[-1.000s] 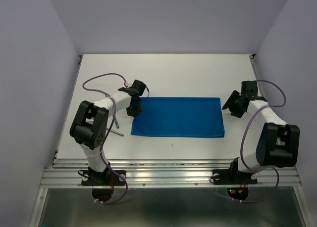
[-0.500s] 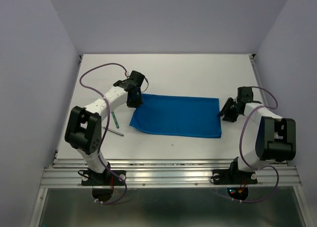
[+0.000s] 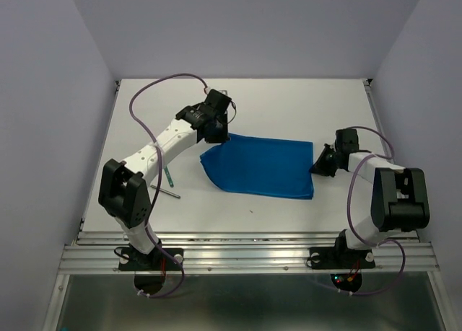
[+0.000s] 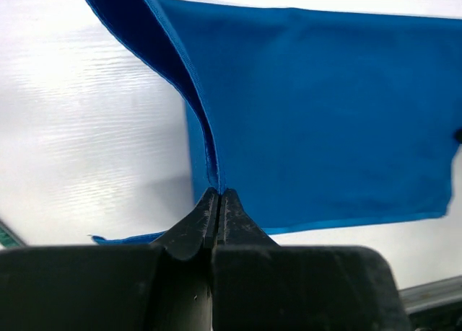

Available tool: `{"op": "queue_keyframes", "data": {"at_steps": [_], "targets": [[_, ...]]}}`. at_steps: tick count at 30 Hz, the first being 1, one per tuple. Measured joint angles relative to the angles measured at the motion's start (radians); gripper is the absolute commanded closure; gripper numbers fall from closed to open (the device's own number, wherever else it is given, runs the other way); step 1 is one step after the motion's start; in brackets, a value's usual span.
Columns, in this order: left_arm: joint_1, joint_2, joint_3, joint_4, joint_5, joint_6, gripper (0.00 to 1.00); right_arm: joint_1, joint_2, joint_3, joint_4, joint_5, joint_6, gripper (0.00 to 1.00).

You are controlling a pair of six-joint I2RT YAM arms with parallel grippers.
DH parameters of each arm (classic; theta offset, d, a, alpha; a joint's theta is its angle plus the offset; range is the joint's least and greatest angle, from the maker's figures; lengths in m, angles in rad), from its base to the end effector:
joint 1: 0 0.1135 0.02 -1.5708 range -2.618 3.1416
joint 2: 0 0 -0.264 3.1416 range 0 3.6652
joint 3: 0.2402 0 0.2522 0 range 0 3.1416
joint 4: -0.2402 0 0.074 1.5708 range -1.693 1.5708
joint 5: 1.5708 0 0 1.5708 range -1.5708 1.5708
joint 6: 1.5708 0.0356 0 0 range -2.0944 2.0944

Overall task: Fold the napkin into a case and place the utensils inside
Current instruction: Pick up the rectangle-folded napkin at the center of the board, then fold the rectangle-folded napkin at the center of the board.

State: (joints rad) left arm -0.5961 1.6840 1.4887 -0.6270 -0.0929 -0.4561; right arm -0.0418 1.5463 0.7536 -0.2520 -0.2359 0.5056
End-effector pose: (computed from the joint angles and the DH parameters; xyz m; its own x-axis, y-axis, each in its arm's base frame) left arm 0.3132 -0.2085 0.3069 -0.7676 -0.0092 -0.6409 0.1879 0.9527 -0.2387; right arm 0.2829 -0.0035 0.1511 -0.7930 0.5045 -0.3414 0.3514 0.8367 0.4200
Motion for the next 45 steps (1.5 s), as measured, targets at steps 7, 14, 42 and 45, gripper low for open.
{"op": "queue_keyframes", "data": {"at_steps": [7,14,42,45], "targets": [[-0.107,0.070,0.137,-0.026,0.012,-0.031,1.00,0.071,0.003,-0.010,0.032,0.021,0.053,0.92],[-0.206,0.166,0.232,-0.043,0.034,-0.067,1.00,0.127,0.021,-0.009,0.078,0.026,0.103,0.93],[-0.295,0.530,0.568,-0.010,0.137,-0.209,1.00,0.205,0.065,0.005,0.152,0.030,0.187,0.93],[-0.295,0.543,0.588,-0.006,0.136,-0.223,1.00,0.206,0.064,0.002,0.158,0.030,0.192,0.93]]}}
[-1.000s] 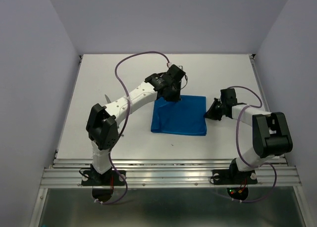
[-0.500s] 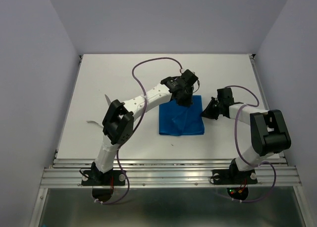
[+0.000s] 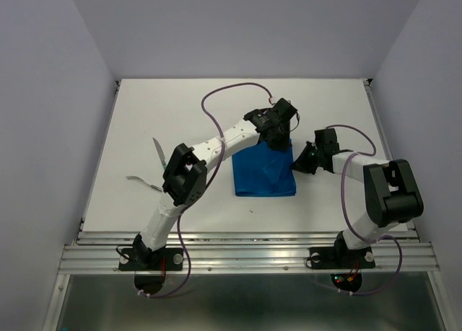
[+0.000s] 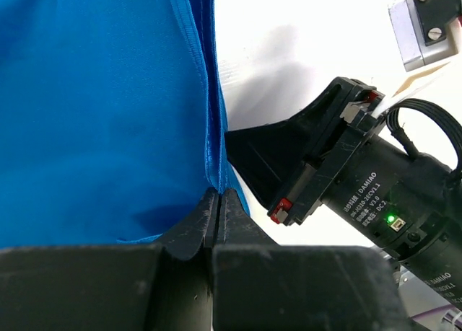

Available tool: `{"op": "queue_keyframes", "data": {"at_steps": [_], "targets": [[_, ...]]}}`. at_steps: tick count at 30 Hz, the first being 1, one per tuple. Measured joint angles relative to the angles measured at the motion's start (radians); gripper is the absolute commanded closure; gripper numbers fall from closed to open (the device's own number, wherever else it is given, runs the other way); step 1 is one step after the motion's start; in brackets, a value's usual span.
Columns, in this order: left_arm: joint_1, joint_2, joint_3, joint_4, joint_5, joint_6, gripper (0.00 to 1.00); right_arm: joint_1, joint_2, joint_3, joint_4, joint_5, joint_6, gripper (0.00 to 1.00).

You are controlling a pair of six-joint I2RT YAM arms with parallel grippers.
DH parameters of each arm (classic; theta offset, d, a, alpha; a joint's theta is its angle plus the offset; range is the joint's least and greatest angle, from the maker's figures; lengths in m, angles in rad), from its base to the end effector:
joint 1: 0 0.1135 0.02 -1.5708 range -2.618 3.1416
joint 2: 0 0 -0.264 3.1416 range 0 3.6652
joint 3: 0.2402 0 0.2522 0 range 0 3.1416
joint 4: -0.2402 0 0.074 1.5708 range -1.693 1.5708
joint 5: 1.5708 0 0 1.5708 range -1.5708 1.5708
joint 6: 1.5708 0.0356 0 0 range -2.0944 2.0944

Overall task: Fold the napkin into a case and place the utensils inside
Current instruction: Fold the rectangle-folded napkin at the center of the board.

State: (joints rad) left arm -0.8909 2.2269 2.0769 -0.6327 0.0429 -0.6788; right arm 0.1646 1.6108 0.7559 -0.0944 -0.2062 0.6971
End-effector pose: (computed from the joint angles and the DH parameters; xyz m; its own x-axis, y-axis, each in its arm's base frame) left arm 0.3194 -0.3975 0.2681 -0.8449 0.0473 -0.5329 0.3412 0.8148 -0.4687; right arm 0.2947 0.0563 0.1433 -0.7934 0.5052 -0.3396 0.3018 0.8109 0.5014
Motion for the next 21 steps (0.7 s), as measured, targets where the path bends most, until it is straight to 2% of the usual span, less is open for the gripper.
{"op": "queue_keyframes", "data": {"at_steps": [21], "targets": [[0.000,0.051,0.019,0.009,0.073,-0.008,1.00,0.006,0.000,-0.003,0.010,0.000,0.007,0.92]]}}
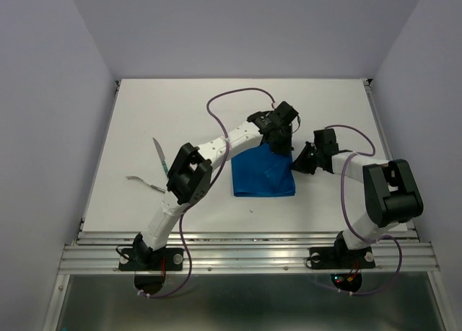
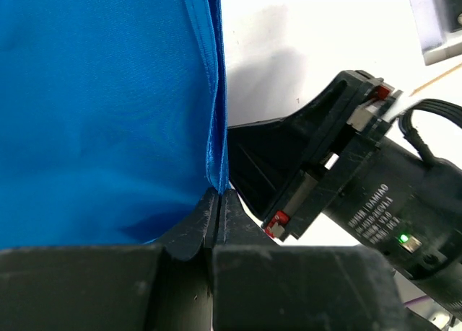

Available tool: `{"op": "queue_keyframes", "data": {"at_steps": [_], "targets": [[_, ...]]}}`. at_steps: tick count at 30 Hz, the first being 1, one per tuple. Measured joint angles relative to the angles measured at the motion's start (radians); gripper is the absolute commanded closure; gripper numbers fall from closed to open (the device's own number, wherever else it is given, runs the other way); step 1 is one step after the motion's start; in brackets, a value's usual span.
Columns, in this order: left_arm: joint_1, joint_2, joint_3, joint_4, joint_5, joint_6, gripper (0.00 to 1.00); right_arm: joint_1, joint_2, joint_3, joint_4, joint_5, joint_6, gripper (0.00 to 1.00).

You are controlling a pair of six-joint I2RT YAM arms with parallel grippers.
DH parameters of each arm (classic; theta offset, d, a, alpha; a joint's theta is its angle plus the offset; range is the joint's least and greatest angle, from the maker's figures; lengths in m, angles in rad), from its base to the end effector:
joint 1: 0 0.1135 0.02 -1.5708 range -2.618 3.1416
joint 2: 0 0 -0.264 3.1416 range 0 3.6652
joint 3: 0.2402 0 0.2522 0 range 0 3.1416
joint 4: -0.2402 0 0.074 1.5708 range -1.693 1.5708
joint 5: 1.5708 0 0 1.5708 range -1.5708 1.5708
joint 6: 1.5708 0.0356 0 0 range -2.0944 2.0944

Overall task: Fold the napkin into a case and place the utensils inside
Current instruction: Fold the rectangle-folded napkin at the center of the board.

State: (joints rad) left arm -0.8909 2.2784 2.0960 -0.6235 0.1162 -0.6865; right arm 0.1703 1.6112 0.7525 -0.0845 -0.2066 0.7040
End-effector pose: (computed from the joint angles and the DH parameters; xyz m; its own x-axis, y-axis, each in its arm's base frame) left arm 0.3232 -0.4063 0.2498 -0.8724 0.0777 -0.4826 0.3490 0.7903 -0.5036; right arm 0.2945 0.0580 0.1430 -0.7923 0.5066 -0.3401 0.2994 0.8085 0.5066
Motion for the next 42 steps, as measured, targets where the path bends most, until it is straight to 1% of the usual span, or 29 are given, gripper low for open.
{"op": "queue_keyframes", "data": {"at_steps": [11,14,20,32,34,36,37,38,40,41,42], "targets": [[0.000,0.051,0.001,0.006,0.036,-0.003,1.00,0.002,0.006,0.000,0.013,-0.006,0.000,0.93],[0.000,0.062,0.024,0.006,0.040,-0.005,1.00,0.002,0.006,0.000,0.014,-0.007,0.000,0.93],[0.000,0.064,0.052,0.011,0.048,-0.015,1.00,0.002,0.006,0.000,0.014,-0.007,0.000,0.92],[0.000,0.090,0.054,0.026,0.069,-0.029,1.00,0.002,0.006,-0.002,0.016,-0.008,0.000,0.92],[0.000,0.096,0.054,0.031,0.075,-0.030,0.93,0.002,0.006,-0.002,0.016,-0.007,0.001,0.92],[0.000,0.102,0.054,0.033,0.082,-0.031,0.85,0.002,0.005,-0.002,0.016,-0.006,0.001,0.88],[0.000,0.104,0.054,0.035,0.085,-0.031,0.83,0.002,0.003,-0.003,0.015,-0.003,0.004,0.87],[0.000,0.105,0.054,0.036,0.088,-0.031,0.79,0.002,-0.002,-0.006,0.013,0.005,0.006,0.84],[0.000,0.106,0.054,0.037,0.091,-0.032,0.74,0.003,-0.020,-0.018,0.007,0.020,0.009,0.82],[0.000,0.106,0.054,0.039,0.093,-0.033,0.70,0.003,-0.028,-0.021,0.001,0.031,0.010,0.81],[0.000,0.106,0.054,0.040,0.094,-0.033,0.61,0.003,-0.038,-0.026,-0.008,0.043,0.010,0.81]]}}
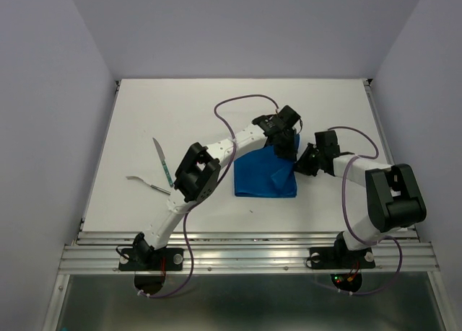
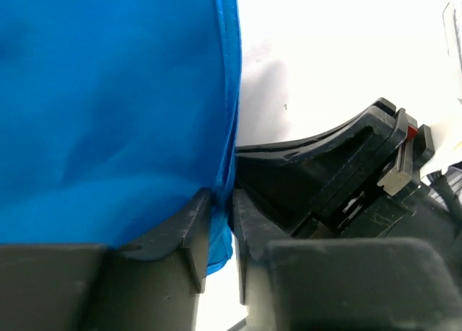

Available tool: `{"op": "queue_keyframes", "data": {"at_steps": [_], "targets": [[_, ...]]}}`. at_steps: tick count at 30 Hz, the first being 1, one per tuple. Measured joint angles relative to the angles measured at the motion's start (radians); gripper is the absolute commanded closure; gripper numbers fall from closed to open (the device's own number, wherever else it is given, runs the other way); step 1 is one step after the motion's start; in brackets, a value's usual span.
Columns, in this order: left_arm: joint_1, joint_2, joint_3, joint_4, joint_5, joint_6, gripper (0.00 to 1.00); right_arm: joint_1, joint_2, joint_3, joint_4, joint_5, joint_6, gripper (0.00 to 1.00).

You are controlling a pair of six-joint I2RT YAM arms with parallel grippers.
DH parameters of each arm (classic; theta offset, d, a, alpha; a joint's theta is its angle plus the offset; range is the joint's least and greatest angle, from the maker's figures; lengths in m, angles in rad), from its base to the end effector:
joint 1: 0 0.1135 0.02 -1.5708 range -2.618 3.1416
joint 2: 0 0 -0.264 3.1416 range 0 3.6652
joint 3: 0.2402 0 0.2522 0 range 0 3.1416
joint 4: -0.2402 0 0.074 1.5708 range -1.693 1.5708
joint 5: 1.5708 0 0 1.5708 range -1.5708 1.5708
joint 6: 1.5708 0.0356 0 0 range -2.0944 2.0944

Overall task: Fold the napkin into a case and place the utensils inside
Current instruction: Fold the rectangle-folded napkin at the center of the board, then smooth out the square-folded napkin at the center of the board.

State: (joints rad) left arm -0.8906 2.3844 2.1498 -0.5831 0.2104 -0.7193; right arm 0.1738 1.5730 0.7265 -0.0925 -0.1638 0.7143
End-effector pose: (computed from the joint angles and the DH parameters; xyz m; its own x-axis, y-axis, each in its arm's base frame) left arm 0.3329 -0.4233 0.2169 -0.9053 0.0946 -0.4141 0.3372 0.7529 -0.5652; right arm 0.2869 0.0563 0.1457 -0.7744 0.5203 -0.3600 0.3201 0.8130 0.4863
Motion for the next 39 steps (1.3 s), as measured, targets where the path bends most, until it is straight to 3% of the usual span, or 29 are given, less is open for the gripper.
{"op": "queue_keyframes", "data": {"at_steps": [5,10,14,19,26,32,39], "targets": [[0.003,0.000,0.000,0.013,0.027,-0.011,0.51,0.000,-0.017,-0.003,-0.027,0.030,0.001,0.80],[0.016,-0.008,0.000,0.018,0.047,-0.016,0.51,0.005,-0.023,-0.003,-0.034,0.048,0.000,0.80],[0.032,-0.050,-0.025,0.032,0.049,-0.018,0.53,0.005,-0.035,-0.002,-0.058,0.076,-0.004,0.73],[0.079,-0.198,-0.159,0.051,0.047,-0.015,0.55,0.005,-0.095,0.006,-0.188,0.200,-0.038,0.65],[0.168,-0.403,-0.391,0.105,0.018,0.004,0.57,0.005,-0.227,0.063,-0.343,0.299,-0.084,0.64],[0.185,-0.407,-0.550,0.148,0.016,0.014,0.62,0.014,-0.236,0.145,-0.357,0.274,-0.091,0.66],[0.183,-0.385,-0.687,0.185,0.025,0.027,0.63,0.113,-0.148,0.213,-0.341,0.153,-0.097,0.68]]}}
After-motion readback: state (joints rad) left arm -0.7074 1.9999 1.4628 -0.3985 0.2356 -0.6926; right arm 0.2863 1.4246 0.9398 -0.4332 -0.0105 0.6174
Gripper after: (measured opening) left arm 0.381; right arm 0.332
